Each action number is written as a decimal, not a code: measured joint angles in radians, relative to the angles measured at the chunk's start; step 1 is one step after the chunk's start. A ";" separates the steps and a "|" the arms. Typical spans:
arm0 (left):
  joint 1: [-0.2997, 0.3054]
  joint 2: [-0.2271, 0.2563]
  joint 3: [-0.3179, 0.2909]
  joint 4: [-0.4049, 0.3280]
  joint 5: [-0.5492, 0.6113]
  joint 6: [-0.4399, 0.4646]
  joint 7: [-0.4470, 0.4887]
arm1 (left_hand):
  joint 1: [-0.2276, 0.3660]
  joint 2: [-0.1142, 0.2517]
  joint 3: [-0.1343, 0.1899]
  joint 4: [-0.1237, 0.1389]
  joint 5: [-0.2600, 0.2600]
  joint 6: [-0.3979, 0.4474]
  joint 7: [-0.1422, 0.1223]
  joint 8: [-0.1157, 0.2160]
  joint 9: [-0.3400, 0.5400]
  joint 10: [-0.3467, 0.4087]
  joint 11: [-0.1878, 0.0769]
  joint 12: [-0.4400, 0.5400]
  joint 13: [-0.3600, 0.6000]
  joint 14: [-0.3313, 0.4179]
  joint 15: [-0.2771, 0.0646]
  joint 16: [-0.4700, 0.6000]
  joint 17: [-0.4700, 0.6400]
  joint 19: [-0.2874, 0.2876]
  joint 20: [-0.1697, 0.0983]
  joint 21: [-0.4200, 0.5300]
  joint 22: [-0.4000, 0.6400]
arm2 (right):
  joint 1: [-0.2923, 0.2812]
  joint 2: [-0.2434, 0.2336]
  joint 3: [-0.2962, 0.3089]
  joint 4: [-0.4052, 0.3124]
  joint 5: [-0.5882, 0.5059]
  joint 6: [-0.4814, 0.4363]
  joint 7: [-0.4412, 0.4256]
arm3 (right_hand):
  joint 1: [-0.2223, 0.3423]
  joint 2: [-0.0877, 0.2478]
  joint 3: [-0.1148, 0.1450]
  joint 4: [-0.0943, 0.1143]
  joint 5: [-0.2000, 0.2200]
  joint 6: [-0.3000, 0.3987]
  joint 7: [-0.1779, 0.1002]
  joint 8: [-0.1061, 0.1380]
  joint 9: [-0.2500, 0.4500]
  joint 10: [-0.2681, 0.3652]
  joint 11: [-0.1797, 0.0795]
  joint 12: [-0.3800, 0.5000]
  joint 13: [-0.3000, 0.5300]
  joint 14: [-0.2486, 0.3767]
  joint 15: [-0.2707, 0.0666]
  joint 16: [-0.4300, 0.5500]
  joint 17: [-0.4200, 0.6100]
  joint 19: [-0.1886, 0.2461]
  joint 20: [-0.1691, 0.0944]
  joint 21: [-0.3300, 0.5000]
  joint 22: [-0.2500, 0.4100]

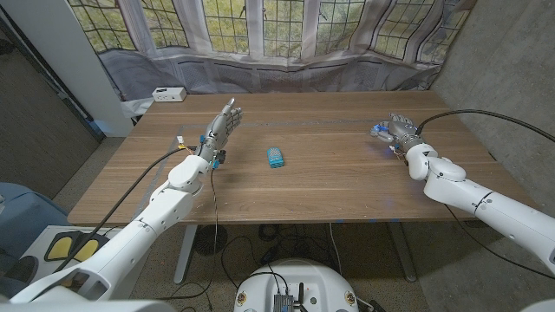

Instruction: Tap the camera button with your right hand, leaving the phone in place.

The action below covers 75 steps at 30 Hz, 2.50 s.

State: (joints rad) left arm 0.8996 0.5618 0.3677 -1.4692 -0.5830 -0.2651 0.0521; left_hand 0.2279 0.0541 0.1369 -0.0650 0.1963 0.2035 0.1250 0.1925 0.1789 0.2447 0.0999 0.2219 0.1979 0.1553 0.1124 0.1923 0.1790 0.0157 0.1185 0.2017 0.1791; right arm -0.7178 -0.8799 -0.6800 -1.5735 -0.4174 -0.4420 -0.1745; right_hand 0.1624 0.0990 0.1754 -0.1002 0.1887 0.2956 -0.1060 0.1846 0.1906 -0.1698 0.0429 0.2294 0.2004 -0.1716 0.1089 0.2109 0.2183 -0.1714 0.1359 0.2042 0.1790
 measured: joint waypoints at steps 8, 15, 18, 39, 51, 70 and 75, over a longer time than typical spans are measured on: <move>-0.007 -0.001 0.002 0.007 -0.001 0.000 -0.007 | 0.000 0.000 0.000 0.000 0.000 0.006 -0.006 0.000 0.000 0.000 0.000 0.000 0.000 0.000 0.000 0.000 0.000 0.000 0.000 0.000 0.000 | 0.000 0.001 0.000 -0.001 -0.001 0.002 -0.001 | 0.004 -0.004 0.004 -0.004 0.000 -0.096 0.008 -0.015 0.000 0.000 0.000 -0.002 0.000 0.000 0.000 0.000 0.000 0.000 0.000 0.000 0.000; -0.011 0.000 0.003 0.010 -0.002 0.000 -0.012 | 0.000 0.000 -0.003 -0.003 0.000 0.009 -0.009 0.000 0.000 0.000 0.000 0.000 0.000 0.000 0.000 0.000 0.000 0.000 0.000 0.000 0.000 | 0.000 0.003 0.001 -0.001 -0.001 0.006 -0.008 | 0.008 -0.008 0.011 -0.011 0.000 -0.286 0.027 -0.023 0.000 -0.001 0.001 -0.006 0.000 0.000 0.000 0.000 0.000 0.000 0.000 0.000 0.000; -0.013 0.001 0.003 0.012 -0.004 0.000 -0.015 | 0.000 0.000 -0.003 -0.003 0.000 0.009 -0.009 0.000 0.000 0.002 -0.002 0.001 0.000 0.000 0.000 0.000 0.000 0.000 0.000 0.000 0.000 | -0.003 0.003 0.003 -0.001 0.000 0.011 -0.013 | 0.008 -0.008 0.011 -0.011 -0.004 -0.384 0.037 -0.023 0.000 0.000 0.008 -0.012 0.000 0.000 0.000 0.000 0.000 0.000 0.000 0.000 0.000; -0.006 0.009 -0.007 0.018 -0.016 -0.015 -0.032 | 0.000 0.000 -0.003 -0.003 0.000 0.009 -0.009 0.000 0.000 0.002 -0.002 0.001 0.000 0.000 0.000 0.000 0.000 0.000 0.000 0.000 0.000 | -0.051 0.003 0.046 -0.058 0.023 0.025 -0.076 | 0.013 -0.013 0.015 -0.015 -0.004 -0.431 0.083 0.015 0.000 -0.002 0.027 -0.006 0.000 0.000 -0.026 0.008 -0.005 0.002 -0.085 0.033 -0.002; 0.004 0.019 -0.019 0.016 -0.024 -0.029 -0.045 | 0.000 0.000 -0.003 -0.003 0.000 0.009 -0.009 0.000 0.000 0.002 -0.002 0.001 0.000 0.000 0.000 0.000 0.000 0.000 0.000 0.000 0.000 | -0.090 -0.001 0.082 -0.121 0.034 0.028 -0.128 | 0.023 -0.023 0.019 -0.019 -0.004 -0.360 0.099 0.023 -0.005 0.002 0.031 0.013 -0.005 0.000 -0.047 0.019 -0.013 0.069 -0.121 0.048 -0.007; -0.001 0.025 -0.028 0.037 -0.046 -0.050 -0.090 | 0.000 0.000 -0.003 -0.003 0.000 0.009 -0.009 0.000 0.000 0.002 -0.002 0.001 0.000 0.005 -0.005 0.000 0.000 0.000 0.000 0.000 0.000 | -0.164 0.020 0.157 -0.205 0.086 0.087 -0.217 | 0.037 -0.037 0.018 -0.026 -0.004 -0.250 0.113 0.038 -0.005 0.108 0.032 0.030 -0.010 0.049 -0.066 0.030 -0.019 0.211 -0.143 0.067 -0.007; -0.010 0.026 -0.028 0.048 -0.052 -0.052 -0.105 | 0.000 0.000 -0.003 -0.003 0.000 0.009 -0.009 0.000 0.000 0.002 -0.002 0.001 0.000 0.005 -0.005 0.000 0.000 0.000 0.000 0.000 0.000 | -0.178 0.027 0.171 -0.217 0.098 0.113 -0.240 | 0.038 -0.038 0.022 -0.030 -0.004 -0.215 0.134 0.046 -0.005 0.124 0.034 0.030 -0.010 0.063 -0.066 0.030 -0.023 0.229 -0.147 0.067 -0.007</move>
State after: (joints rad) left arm 0.8892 0.5875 0.3397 -1.4216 -0.6346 -0.3172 -0.0525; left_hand 0.2279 0.0541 0.1341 -0.0676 0.1963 0.2125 0.1160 0.1925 0.1789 0.2466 0.0981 0.2225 0.1977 0.1606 0.1071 0.1923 0.1790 0.0157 0.1185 0.2017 0.1791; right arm -0.8961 -0.8528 -0.5094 -1.7903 -0.3194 -0.3294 -0.4146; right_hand 0.2005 0.0609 0.1976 -0.1298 0.1848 0.0804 0.0283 0.2307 0.1861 -0.0461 0.0770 0.2594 0.1906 -0.1087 0.0429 0.2408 0.1951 0.0577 -0.0109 0.2708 0.1722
